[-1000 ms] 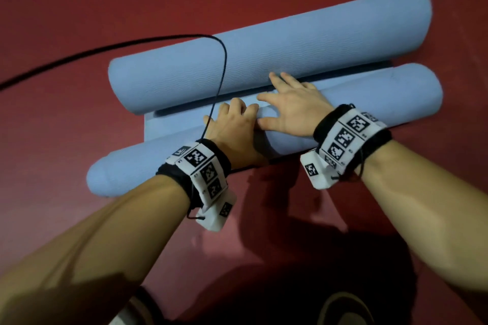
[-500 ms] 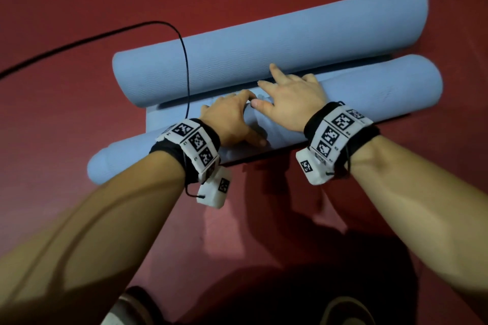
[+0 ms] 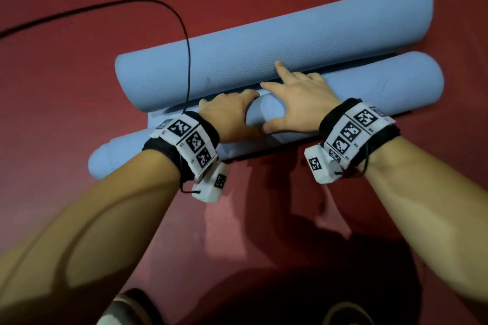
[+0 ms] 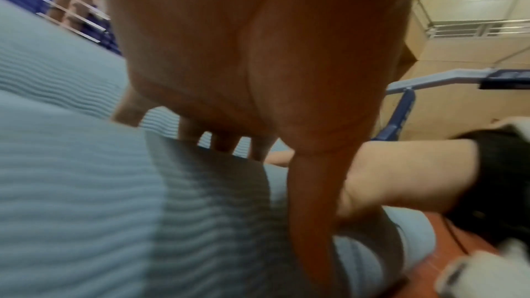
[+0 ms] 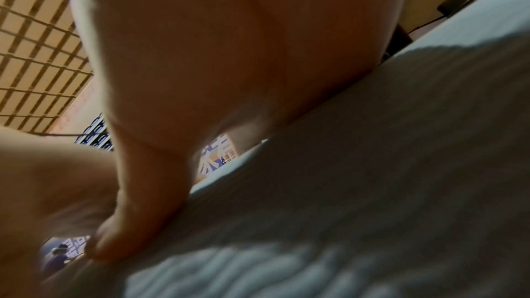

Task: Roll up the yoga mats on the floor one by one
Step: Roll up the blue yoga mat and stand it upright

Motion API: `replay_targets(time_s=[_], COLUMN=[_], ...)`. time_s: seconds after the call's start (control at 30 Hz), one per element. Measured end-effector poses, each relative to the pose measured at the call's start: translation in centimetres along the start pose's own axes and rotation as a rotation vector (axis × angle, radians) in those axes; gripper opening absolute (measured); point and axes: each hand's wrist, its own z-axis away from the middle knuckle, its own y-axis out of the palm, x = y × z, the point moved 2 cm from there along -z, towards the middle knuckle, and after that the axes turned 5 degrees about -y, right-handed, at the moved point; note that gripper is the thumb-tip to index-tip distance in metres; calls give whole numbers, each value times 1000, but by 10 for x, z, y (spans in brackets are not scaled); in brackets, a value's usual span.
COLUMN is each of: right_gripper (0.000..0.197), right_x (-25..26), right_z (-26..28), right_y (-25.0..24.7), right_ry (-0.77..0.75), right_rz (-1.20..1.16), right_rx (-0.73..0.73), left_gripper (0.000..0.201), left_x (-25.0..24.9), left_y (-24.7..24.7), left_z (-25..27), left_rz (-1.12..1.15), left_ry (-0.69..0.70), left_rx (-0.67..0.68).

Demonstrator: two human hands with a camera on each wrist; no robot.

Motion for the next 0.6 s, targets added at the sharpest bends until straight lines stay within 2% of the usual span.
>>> replay_targets(time_s=[0.07,0.13,0.3,0.4,0.6], right_gripper=[101,101,99,96,78], right_x=[-2,-4,-6,-4,13], right_z=[-5,-11,-18,-15,1], right_y=[-1,-4,-9,-11,-4], right_ry=[-11,-20,-22,-27,70], right_rz=[-7,-14,-39,-43,46], right_rx=[17,41,71,30,-13], left_gripper=[127,143,128,125,116], left_x=[-4,-4,0,0,1], left_y=[11,24,32,27,16], left_z=[6,8,-1,-3,-5], left_rz=[-153,-199,-143,-146,-148], left_ry=[-5,-22,-30,-38,-37], left_rx=[-10,-83,-217,-209,-166])
